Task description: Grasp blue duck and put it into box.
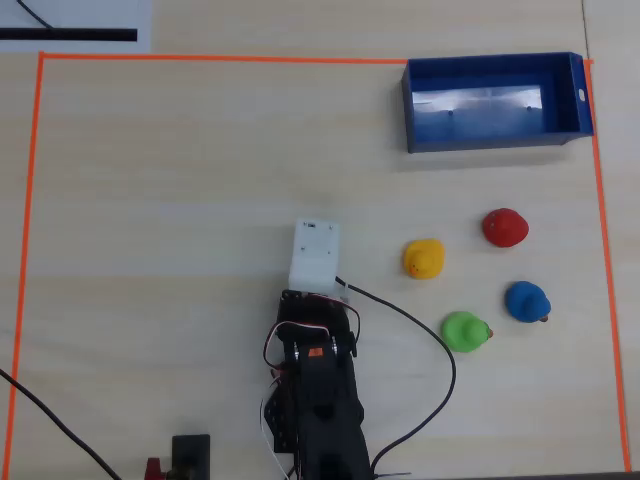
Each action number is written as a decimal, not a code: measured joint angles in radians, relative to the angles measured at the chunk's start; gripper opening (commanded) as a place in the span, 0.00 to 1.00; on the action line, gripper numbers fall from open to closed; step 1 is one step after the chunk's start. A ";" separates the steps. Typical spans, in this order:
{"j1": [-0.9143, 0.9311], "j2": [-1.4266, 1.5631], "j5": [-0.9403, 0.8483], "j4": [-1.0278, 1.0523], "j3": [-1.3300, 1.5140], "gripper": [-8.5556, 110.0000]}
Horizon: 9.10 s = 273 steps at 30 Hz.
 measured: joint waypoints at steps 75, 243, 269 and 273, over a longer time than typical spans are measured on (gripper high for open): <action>0.222 -0.115 0.009 -0.152 -0.101 0.24; 0.603 -1.692 0.143 -0.902 -1.364 0.36; 0.029 -0.052 0.087 -0.229 0.003 0.07; 0.015 -0.005 0.026 -0.037 0.003 0.07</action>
